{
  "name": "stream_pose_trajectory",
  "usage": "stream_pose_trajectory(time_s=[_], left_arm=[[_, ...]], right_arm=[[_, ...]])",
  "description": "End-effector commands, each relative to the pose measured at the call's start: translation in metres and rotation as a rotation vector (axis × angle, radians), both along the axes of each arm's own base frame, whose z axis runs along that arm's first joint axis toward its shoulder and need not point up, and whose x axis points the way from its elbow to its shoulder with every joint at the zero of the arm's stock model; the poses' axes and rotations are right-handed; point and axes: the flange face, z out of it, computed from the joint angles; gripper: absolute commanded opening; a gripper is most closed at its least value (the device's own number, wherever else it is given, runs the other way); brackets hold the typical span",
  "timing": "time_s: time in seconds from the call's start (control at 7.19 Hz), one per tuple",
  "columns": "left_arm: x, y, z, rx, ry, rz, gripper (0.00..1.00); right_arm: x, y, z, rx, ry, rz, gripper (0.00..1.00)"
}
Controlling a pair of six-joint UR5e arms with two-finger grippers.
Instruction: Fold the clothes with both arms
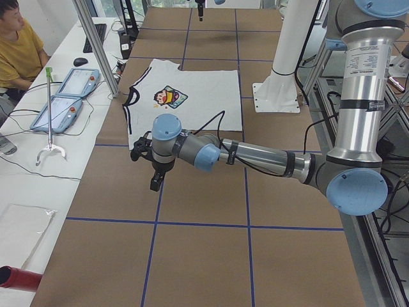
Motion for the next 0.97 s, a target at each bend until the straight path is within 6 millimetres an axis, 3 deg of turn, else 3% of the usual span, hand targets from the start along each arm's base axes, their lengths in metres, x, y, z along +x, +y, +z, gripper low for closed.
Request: stream_pose_trajectory(time_s=[0.0,0.14,0.42,0.56,0.83], left_arm=[[0.002,-0.001,0.0,0.006,0.009,0.005,0.99],[0.004,0.0,-0.002,0.0,0.035,0.016,0.99],[0.005,-0.005,-0.012,-0.002,0.049,-0.01,0.99],[0.006,-0.008,-0.016,0.004,0.05,-0.008,0.99],[0.006,-0.009,-0.022,0.009,0.056,-0.015,0.99]], right_arm=[[-0.077,-0.095,-0.037,-0.022,-0.03,0.023,1.0],[-0.114,-0.145,-0.068,-0.056,-0.039,0.051,1.0],[-0.146,-0.198,-0.104,-0.027,-0.029,0.064,0.99],[-0.154,-0.207,-0.106,0.022,-0.059,0.137,0.99],[-0.21,-0.213,-0.108,0.008,-0.073,0.333,0.98]])
